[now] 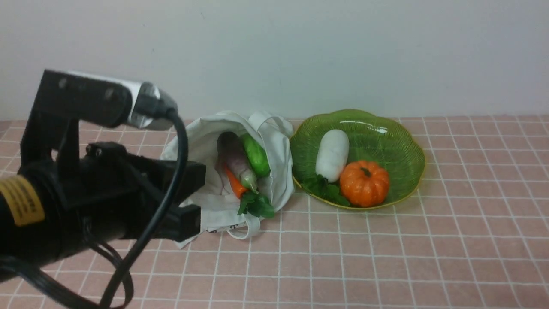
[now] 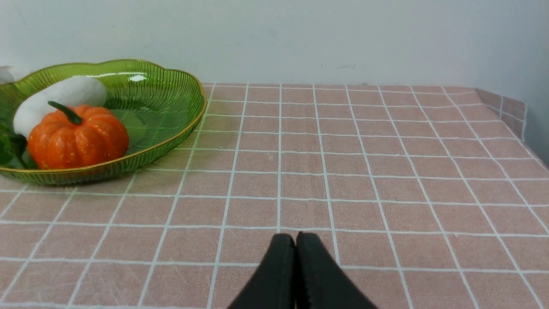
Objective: Take vegetables from bag on pink coffee tablecloth place on plate.
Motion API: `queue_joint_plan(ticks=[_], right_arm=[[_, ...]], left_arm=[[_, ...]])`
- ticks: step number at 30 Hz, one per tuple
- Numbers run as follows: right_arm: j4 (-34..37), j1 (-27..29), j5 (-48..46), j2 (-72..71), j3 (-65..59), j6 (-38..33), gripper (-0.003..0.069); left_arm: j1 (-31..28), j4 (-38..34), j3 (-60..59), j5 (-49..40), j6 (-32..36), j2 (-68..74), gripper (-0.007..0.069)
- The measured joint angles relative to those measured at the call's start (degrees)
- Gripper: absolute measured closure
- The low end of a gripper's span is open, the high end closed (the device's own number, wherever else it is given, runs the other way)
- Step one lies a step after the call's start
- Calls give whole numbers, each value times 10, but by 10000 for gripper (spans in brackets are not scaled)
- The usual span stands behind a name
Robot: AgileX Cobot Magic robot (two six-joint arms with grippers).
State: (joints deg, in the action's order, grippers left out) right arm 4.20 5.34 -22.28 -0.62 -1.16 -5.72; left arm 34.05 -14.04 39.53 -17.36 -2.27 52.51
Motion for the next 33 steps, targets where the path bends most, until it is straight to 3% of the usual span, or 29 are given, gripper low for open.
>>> queue_joint_plan(ticks=[8,18,25,29,33], right_arm=[[0,0,0,0,0,0,673],[0,0,0,0,0,0,673],[0,0,0,0,0,0,673],[0,0,0,0,0,0,673],[0,0,0,0,0,0,673]], left_arm=[[0,-5,-75,12,4,2,629],[0,5,-79,12,8,2,629],[-4,68,-130,15,8,-49,629],[-26,94,-183,14,9,-126,629],[-98,102,-263,15,9,-272,629]])
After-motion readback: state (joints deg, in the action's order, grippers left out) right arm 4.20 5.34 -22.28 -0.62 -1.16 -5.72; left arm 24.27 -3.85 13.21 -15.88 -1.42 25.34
